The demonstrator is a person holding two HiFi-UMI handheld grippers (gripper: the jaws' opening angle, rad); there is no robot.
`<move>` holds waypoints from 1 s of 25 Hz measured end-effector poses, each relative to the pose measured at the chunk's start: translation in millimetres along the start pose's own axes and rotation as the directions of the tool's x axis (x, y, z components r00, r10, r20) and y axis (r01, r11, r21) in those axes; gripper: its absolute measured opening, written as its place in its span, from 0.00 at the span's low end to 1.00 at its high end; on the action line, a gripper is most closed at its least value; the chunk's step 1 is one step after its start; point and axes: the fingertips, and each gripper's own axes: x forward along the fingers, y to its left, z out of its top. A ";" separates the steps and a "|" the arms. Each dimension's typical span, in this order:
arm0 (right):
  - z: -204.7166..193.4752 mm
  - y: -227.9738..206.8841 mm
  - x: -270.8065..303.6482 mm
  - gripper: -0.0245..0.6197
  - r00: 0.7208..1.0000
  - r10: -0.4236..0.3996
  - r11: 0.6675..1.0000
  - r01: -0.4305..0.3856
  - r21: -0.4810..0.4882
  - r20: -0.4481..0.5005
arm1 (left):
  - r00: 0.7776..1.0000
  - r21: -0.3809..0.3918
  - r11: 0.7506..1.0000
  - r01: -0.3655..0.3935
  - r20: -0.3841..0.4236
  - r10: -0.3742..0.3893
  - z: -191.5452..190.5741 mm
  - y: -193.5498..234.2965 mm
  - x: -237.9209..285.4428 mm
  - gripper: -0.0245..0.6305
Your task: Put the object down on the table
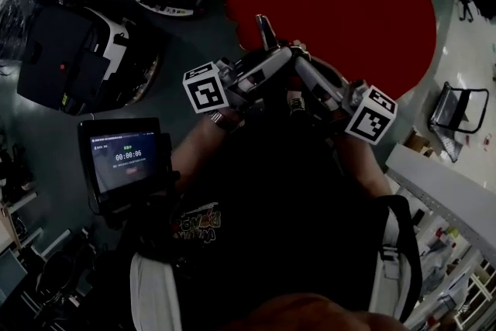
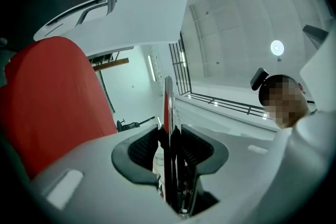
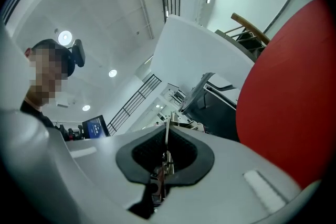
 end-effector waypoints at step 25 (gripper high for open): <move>-5.9 25.9 -106.5 0.11 0.952 -0.157 0.988 0.154 0.032 0.264 | 0.996 -0.135 0.988 0.078 -0.030 -0.082 -44.8 -42.2 3.6 0.26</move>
